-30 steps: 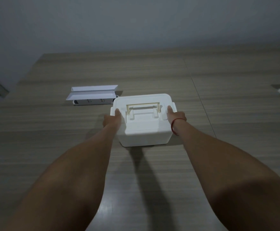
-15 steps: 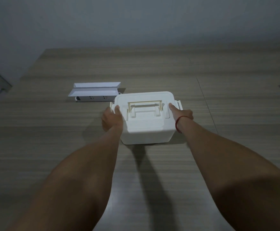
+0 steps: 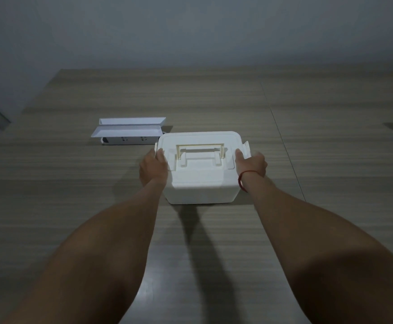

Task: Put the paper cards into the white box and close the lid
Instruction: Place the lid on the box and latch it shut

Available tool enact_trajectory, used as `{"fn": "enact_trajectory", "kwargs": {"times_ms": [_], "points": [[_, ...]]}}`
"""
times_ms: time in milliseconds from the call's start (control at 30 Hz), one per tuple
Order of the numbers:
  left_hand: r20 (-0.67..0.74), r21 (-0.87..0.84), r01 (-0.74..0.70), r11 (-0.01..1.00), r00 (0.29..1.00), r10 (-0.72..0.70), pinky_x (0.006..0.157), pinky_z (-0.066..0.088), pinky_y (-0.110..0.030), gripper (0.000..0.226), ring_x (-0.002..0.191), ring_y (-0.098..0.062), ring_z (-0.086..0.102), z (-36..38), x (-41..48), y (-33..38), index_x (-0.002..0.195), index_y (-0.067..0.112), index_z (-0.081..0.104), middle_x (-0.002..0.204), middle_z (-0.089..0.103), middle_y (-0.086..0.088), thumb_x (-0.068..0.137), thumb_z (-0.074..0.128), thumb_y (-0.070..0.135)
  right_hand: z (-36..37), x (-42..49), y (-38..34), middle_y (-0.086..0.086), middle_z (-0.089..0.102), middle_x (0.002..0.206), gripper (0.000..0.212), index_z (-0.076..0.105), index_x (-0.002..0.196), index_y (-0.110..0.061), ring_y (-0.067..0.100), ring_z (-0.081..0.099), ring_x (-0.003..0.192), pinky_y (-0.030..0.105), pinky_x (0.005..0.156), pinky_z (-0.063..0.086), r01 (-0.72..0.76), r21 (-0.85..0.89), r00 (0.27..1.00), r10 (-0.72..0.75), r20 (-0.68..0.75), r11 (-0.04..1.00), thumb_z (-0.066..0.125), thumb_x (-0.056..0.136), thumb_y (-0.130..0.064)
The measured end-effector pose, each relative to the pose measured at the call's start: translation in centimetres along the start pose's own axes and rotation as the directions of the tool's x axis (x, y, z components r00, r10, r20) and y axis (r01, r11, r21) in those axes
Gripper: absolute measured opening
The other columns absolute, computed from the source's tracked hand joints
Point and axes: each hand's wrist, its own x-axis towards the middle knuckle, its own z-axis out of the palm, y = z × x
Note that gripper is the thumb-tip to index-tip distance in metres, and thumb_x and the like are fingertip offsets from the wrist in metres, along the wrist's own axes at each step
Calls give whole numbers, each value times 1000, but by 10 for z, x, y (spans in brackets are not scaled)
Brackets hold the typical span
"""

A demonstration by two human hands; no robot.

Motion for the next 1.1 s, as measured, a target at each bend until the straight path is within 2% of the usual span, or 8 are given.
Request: {"fn": "enact_trajectory", "kwargs": {"times_ms": [100,200,333,467,533,667,800,1100], "points": [[5,-3,-27,1000,1000,27,79,47,-39,38,97,-37,61,0,1,0,104,0,63,105,66,-22,99,39,30,2,-5,-2,13,68,117,42,66,113,-9,35,61,110,34,86,49,44,-95,998,-49,-43,994,58,86,-41],[-2,17,-41,999,999,41,80,47,-40,38,99,-38,60,0,0,1,105,0,62,106,66,-23,99,39,29,4,-8,-6,16,67,117,36,66,111,-8,36,62,109,36,85,49,67,-153,994,-79,-73,986,56,90,-35],[25,71,62,996,998,-64,86,47,-40,45,109,-37,59,-1,1,13,113,2,61,118,63,-21,99,35,37,3,-6,-16,17,63,125,35,63,116,-6,36,61,114,38,90,48,29,-156,997,-41,-73,987,54,93,-31],[102,23,279,960,955,-280,95,45,-43,84,115,-36,57,2,2,35,129,4,52,128,59,-17,82,39,72,14,-14,-30,15,57,130,74,54,124,-6,35,53,121,43,102,40,-61,-98,998,61,2,993,51,80,-65],[130,29,303,953,944,-304,100,44,-45,92,118,-36,54,2,2,38,131,5,49,130,57,-16,73,49,76,20,-18,-34,14,51,135,89,47,129,-6,33,46,127,45,104,36,-67,-169,997,74,35,983,52,72,-74],[195,74,171,982,964,-183,99,44,-45,86,123,-37,51,-4,-2,26,134,4,43,135,52,-18,75,54,65,14,-19,-27,15,42,143,87,35,138,-6,33,37,134,47,107,33,5,-227,994,21,111,974,57,75,-62],[197,206,-45,978,980,4,99,42,-45,82,127,-38,46,-3,-14,14,142,0,29,140,45,-21,83,54,51,9,-24,-4,17,37,147,80,27,144,-1,34,36,136,45,106,36,205,-320,976,-169,138,925,57,85,-46],[117,271,-117,955,989,88,106,36,-45,82,135,-35,36,8,-10,15,148,-3,20,149,36,-22,92,44,50,25,-13,-10,17,47,139,63,40,131,1,34,45,128,43,99,42,259,-350,964,-261,43,900,58,88,-42]]}}
